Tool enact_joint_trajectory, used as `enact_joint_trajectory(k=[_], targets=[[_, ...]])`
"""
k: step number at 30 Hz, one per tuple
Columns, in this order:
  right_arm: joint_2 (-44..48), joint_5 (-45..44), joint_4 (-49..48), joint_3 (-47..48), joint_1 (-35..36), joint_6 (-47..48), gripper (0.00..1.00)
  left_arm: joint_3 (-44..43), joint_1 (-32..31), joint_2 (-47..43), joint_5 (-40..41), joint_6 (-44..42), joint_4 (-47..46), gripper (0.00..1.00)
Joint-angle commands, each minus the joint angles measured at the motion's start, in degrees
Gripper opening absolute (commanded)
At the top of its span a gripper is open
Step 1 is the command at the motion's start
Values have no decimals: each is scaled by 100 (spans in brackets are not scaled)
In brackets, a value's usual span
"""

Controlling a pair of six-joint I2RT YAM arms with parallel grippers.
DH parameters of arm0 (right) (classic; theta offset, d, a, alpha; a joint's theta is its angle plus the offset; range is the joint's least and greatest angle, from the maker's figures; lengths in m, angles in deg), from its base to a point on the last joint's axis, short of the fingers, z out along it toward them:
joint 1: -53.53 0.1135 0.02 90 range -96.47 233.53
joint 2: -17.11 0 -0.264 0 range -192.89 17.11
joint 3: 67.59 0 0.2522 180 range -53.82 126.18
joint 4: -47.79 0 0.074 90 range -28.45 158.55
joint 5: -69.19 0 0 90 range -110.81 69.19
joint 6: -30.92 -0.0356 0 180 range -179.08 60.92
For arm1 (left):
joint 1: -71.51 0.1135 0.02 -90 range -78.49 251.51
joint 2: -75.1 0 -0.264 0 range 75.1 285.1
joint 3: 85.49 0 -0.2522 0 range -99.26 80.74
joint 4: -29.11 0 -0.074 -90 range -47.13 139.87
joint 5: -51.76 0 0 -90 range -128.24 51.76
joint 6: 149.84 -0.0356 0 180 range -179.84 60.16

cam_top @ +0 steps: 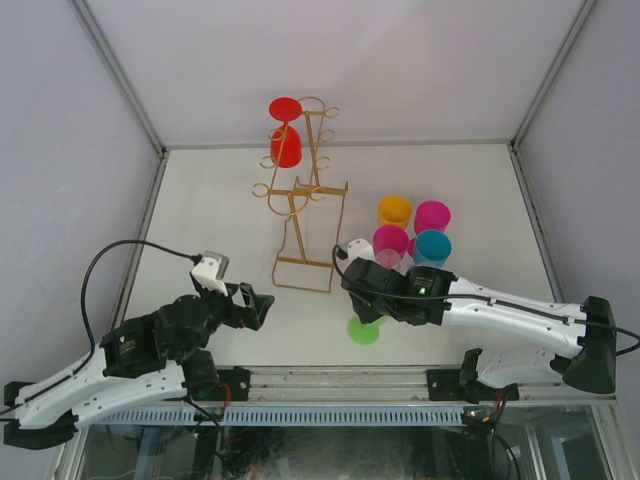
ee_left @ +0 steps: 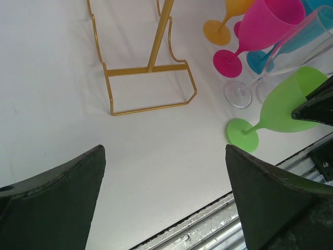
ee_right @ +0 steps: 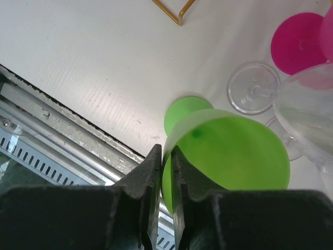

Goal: Take the wine glass off the wine glass rack
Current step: Place the wine glass at the center of the board, then pick up the wine glass from the wine rack.

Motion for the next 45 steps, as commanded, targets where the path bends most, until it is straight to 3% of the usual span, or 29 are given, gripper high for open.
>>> enact_joint_trajectory(k=[1,6,14,21,26,35,40,45], targets=[[155,-94,-224,72,-93,-103,11,-387,103,104,-114,70,-23,100],[273,-129,-365,-20,-155,-137,13,-435,497,206,-806,165,6,100],[594,132,-576,-94,-321,-220,25,-394,1795,348,-2240,196,-67,100],[1262,486,-927,-128,-514,-268,33,-534,2936,398,-2834,155,-168,100],[2075,814,-1275,-223,-835,-237,42,-1223,3748,937,-2892,273,-347,100],[3749,396,-1216,-574,-1363,-483,66,-2889,4851,1803,-3069,-124,-305,100],[4382,240,-1373,-863,-1411,-515,76,-3610,5601,2530,-4021,-133,-736,100],[4537,-6,-1305,-857,-1413,-473,78,-4074,6264,3472,-5502,368,-1483,100]])
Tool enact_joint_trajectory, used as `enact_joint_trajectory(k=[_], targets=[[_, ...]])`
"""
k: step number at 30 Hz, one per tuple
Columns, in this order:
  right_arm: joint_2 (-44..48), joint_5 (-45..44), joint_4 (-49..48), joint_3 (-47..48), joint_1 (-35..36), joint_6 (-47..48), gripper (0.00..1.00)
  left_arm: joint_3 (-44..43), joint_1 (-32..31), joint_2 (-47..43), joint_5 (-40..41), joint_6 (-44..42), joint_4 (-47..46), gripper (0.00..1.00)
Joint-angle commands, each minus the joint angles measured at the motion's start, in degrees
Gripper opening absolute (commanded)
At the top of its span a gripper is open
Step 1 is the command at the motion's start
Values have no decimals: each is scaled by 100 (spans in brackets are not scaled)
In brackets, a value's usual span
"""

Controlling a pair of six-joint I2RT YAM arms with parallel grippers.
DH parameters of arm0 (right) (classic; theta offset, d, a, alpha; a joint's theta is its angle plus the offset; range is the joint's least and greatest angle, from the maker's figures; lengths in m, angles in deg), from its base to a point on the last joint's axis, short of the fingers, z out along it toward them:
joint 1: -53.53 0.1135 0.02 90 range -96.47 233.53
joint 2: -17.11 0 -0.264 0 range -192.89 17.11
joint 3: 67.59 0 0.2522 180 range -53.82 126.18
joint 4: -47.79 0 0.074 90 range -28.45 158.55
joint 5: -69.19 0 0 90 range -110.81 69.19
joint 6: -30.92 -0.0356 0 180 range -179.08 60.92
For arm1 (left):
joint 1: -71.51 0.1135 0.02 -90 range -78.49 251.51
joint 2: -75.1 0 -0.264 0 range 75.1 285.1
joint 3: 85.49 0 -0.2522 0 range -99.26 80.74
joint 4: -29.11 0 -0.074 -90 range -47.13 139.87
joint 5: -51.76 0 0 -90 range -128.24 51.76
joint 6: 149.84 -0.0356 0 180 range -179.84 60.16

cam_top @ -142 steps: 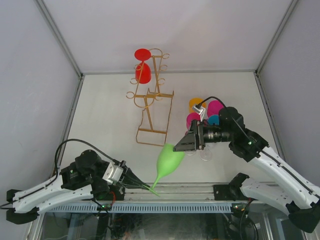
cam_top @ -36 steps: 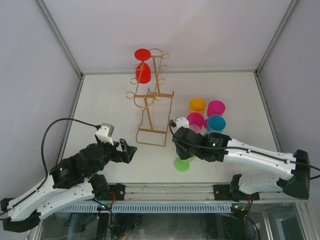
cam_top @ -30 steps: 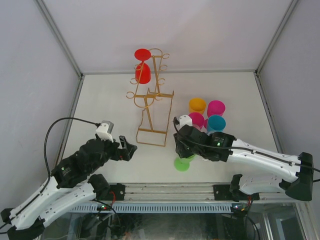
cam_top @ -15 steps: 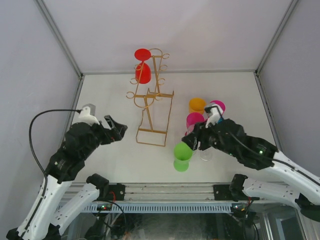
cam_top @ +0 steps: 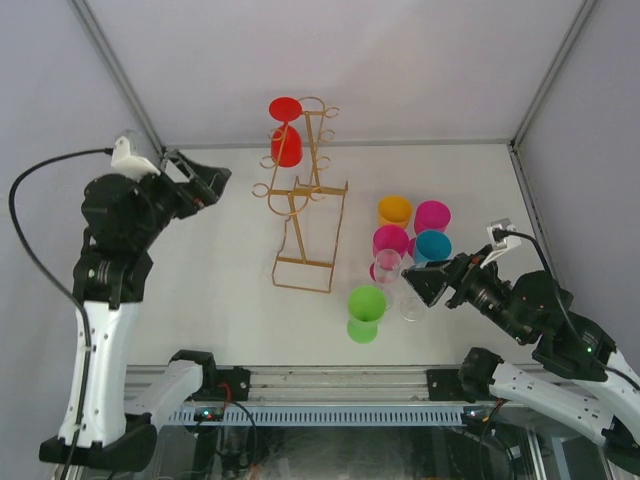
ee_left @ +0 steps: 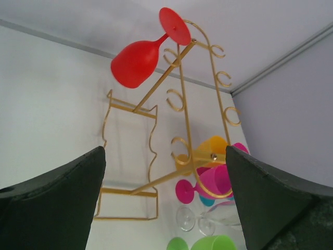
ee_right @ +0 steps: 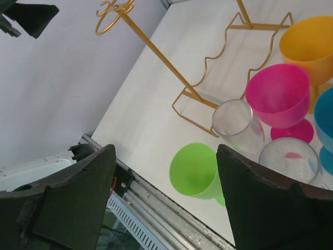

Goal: Take the wine glass off the wine glass rack
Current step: Pick up the wine glass from the wine rack.

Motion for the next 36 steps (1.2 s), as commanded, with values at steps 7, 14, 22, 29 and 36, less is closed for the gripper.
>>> enact_joint_trajectory(k=[7,14,22,29,36], targets=[[30,-239,-64,-7,-38,-103,79,-1098,865,1733,-1849,526,-1292,100],[-30,-219,-78,11,-37,-151,80,-1930,953,3123,-2273,962,-1742,100],[-156,-113,-60,21,-46,-242,83,-2966,914,4610,-2613,1665,-2269,90],[-298,-42,-128,20,-57,-260,83,-3941,661,5579,-2704,1824,-2068,80],[-474,92,-120,20,-65,-347,83,-4429,392,6189,-2769,1930,-1949,67]])
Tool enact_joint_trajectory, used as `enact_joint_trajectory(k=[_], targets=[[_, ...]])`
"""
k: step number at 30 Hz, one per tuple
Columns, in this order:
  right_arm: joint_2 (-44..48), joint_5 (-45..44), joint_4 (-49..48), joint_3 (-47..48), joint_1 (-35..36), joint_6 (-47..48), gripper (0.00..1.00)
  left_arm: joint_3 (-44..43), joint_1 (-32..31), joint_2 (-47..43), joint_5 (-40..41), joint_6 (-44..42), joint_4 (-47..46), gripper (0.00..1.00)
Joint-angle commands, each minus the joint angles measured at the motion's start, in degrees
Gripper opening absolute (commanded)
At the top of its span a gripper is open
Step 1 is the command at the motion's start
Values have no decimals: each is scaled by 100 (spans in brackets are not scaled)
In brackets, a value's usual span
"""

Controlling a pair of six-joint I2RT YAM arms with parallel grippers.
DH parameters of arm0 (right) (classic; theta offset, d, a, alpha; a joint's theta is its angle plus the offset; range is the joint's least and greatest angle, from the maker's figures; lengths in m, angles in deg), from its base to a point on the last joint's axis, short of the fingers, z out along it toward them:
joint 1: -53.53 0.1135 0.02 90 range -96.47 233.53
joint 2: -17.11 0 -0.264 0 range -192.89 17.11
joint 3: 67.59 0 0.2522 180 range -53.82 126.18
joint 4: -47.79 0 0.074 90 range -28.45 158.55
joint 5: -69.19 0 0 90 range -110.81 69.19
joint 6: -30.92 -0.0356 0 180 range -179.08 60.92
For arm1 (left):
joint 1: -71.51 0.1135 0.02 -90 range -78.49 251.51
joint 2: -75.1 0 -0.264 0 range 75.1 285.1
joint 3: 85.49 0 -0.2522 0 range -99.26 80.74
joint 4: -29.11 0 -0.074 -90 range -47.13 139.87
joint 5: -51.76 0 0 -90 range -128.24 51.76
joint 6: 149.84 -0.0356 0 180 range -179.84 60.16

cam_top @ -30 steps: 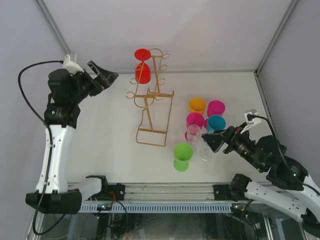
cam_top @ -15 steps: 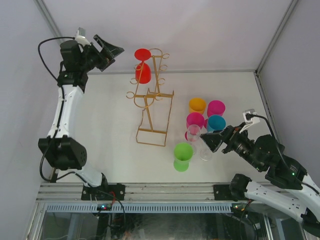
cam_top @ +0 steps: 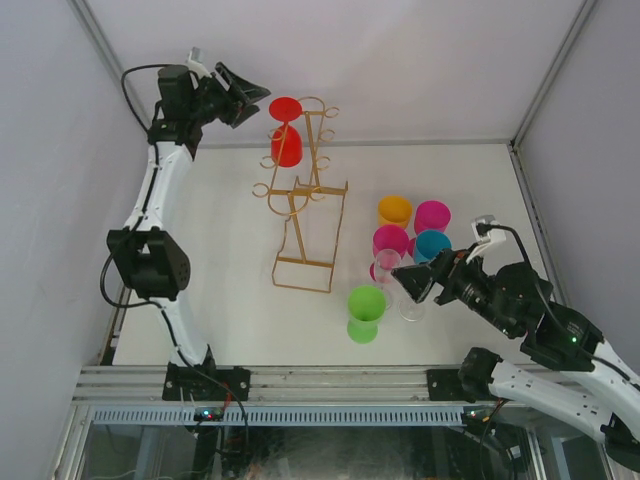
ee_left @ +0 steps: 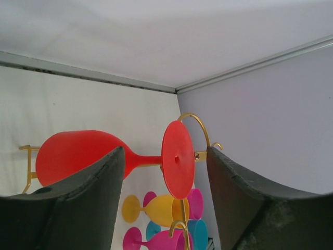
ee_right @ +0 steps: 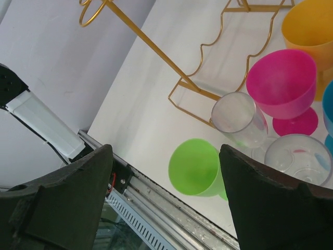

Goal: Take the wine glass off the wine glass rack
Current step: Pick up the wine glass from the wine rack.

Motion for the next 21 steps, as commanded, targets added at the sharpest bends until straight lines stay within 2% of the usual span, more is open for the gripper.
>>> enact_joint_trajectory(k=[1,4,21], targets=[[-130,139,-128,22,-39,-124,83,-464,-186,151,-184,125,-57,64],[-192,166,-86,23,-37,-125,83,-429,-238,206,-217,125,-53,54],[-331,398,32,23,-61,-195,85,-238,-245,18,-37,-181,221,35]])
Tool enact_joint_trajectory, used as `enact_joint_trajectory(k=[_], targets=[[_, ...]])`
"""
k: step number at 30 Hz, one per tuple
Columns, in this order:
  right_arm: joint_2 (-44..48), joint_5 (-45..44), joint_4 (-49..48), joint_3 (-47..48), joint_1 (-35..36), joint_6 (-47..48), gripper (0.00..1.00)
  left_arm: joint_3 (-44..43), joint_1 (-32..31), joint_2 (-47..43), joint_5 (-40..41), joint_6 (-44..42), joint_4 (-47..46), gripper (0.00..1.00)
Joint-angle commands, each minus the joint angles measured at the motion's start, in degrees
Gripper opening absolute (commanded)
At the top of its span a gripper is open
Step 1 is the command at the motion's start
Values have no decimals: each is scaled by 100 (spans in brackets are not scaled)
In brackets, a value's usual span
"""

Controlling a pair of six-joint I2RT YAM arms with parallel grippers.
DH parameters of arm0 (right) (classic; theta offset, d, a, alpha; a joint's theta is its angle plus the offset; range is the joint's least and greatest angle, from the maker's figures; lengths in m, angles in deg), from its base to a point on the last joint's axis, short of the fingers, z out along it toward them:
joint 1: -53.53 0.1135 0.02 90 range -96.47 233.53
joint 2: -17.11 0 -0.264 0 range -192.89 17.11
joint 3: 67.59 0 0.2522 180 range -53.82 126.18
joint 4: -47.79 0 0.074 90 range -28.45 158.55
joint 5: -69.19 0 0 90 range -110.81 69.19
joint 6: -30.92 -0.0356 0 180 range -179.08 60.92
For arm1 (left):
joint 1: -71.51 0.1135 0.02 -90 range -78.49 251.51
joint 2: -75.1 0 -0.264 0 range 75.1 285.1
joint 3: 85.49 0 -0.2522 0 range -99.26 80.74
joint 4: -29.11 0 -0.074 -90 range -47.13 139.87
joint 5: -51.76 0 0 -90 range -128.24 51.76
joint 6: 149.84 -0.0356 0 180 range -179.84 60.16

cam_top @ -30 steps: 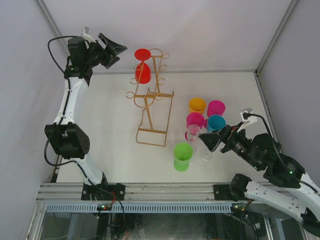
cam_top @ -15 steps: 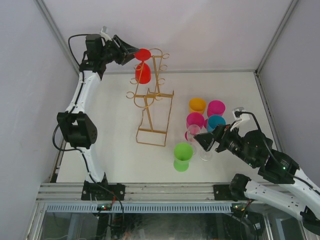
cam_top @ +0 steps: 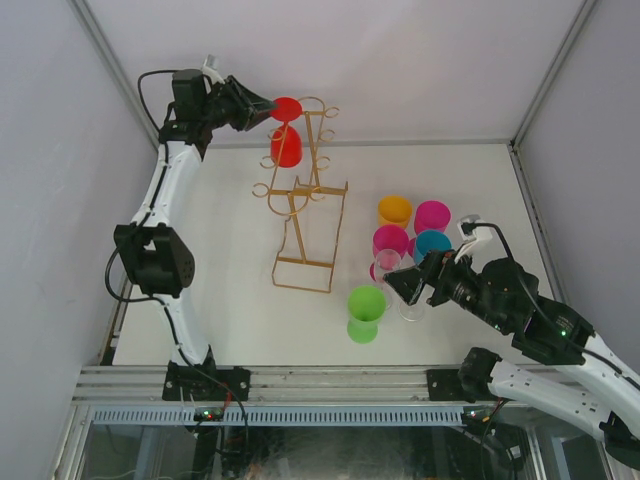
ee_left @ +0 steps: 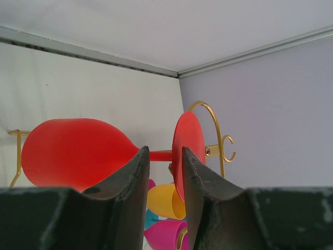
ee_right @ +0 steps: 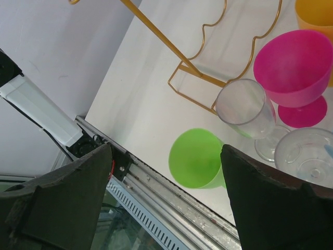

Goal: Take the wine glass off the wine glass rack
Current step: Pick up the wine glass from the wine rack.

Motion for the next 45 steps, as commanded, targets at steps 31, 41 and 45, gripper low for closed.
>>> enact_joint_trajectory(k=[31,41,45], targets=[[21,102,80,24,-38,-260,88,-105,12,-459,342,615,-367,0],[73,66,122,23,-42,-259,88,231,109,-503,231,1350,-1070,0],[122,49,181,24,-40,-284,89,362,143,-612,349,1345,-1062,0]])
